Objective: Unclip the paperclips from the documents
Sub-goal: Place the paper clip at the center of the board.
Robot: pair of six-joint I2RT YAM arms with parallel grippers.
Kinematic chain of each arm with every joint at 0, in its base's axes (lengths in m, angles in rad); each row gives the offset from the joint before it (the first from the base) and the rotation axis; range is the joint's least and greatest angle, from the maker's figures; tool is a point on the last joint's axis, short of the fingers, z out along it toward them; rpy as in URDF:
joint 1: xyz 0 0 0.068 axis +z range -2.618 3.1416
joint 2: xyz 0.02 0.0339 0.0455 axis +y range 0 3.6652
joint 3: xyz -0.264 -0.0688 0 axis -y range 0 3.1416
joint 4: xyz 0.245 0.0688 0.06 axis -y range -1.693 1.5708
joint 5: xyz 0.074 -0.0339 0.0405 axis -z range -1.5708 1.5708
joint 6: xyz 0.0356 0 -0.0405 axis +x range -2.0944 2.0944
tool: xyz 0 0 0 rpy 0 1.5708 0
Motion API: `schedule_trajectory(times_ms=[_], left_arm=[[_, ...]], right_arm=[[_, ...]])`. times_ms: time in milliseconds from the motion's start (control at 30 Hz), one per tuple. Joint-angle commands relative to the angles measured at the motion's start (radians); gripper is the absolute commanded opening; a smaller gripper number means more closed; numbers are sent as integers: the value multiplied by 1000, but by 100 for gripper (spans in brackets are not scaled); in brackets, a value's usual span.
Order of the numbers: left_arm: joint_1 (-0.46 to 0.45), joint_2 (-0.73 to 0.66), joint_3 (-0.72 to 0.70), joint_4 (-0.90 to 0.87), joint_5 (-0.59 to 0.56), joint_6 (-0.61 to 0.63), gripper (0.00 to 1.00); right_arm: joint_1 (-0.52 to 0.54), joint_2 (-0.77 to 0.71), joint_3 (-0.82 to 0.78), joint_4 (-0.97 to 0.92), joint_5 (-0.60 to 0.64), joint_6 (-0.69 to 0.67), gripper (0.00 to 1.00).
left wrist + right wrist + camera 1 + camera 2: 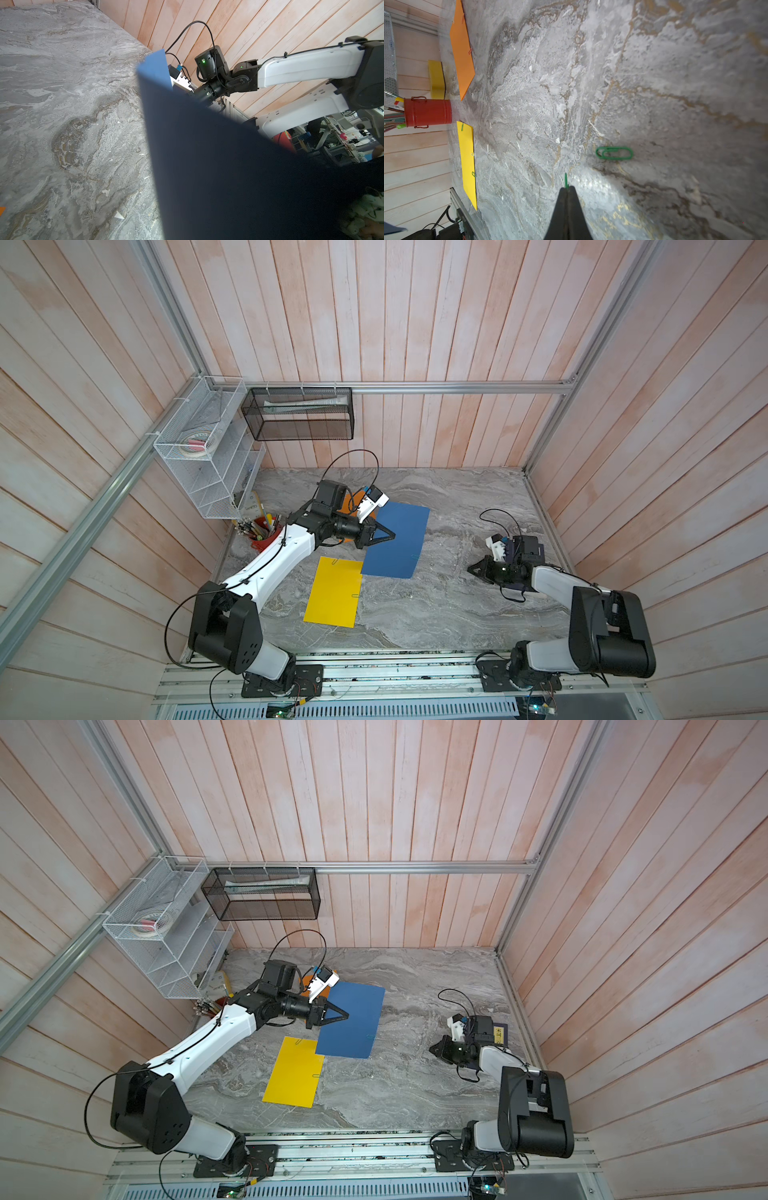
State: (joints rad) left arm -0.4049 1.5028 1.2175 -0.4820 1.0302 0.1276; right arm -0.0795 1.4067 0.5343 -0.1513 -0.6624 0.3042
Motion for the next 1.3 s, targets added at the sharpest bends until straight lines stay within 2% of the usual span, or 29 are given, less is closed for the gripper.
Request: schedule_trajectory(times_ms=[0, 167, 367, 667, 800, 1033, 1267], left_arm=[[1, -11, 16, 6, -11, 7, 0], [0, -13, 16, 3, -12, 11, 0], [0, -13, 16, 0, -14, 14, 0], [1, -11, 16, 6, -14, 11, 0], [0, -8, 11, 21, -10, 2, 0], [1, -1, 9, 57, 7, -24, 0], [-5, 1, 22, 58, 17, -29, 0]], right_arm=[[-6, 24, -2, -55, 45, 16, 4], [-6, 34, 12, -88, 94, 25, 6], [-6, 9, 18, -115, 158, 45, 20], [-6, -27, 43, -157, 195, 49, 26], [9, -49, 58, -158, 170, 31, 28], [127, -117, 125, -123, 137, -5, 36], [235, -225, 149, 38, -13, -42, 44]])
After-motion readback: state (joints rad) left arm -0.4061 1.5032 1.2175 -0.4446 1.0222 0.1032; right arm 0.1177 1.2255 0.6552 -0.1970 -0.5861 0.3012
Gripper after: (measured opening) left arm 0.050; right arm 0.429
